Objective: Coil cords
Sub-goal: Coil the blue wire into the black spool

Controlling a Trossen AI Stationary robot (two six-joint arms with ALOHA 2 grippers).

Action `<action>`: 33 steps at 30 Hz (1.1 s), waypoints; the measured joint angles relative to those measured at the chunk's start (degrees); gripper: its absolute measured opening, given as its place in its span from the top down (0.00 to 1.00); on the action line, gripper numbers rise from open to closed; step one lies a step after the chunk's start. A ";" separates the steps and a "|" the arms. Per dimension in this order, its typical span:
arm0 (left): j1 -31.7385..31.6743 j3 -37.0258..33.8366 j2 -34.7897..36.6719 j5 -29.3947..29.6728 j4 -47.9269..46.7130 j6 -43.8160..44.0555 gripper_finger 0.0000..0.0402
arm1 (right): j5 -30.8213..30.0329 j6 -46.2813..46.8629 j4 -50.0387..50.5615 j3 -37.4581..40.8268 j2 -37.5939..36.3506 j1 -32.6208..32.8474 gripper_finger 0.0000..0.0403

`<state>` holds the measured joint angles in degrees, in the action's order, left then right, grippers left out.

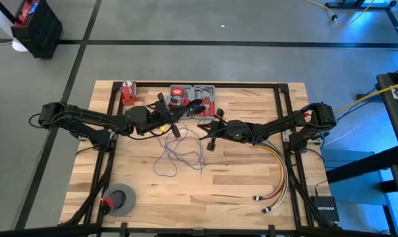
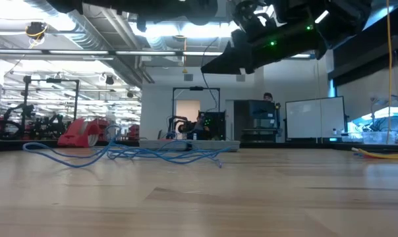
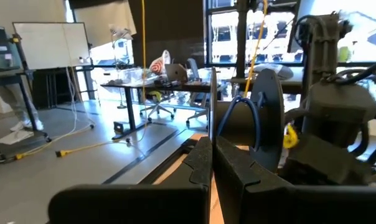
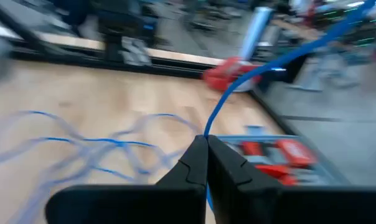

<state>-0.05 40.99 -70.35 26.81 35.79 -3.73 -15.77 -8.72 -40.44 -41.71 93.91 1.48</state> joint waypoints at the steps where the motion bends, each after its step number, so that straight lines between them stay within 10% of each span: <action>1: 0.00 0.00 0.00 0.00 -0.09 -0.32 1.00 | 2.08 1.25 0.27 0.00 0.00 0.00 0.98; 19: 2.80 -0.02 0.52 -1.82 -3.18 -9.04 1.00 | 5.92 8.43 65.37 -14.08 -21.50 0.07 0.75; 33: 2.25 -0.02 0.57 -16.85 -4.04 -8.44 1.00 | 12.41 -1.62 30.85 -8.01 -28.94 0.00 0.75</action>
<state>2.20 40.97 -69.78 9.95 31.75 -12.17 -3.36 -10.34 -9.58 -49.72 64.96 1.48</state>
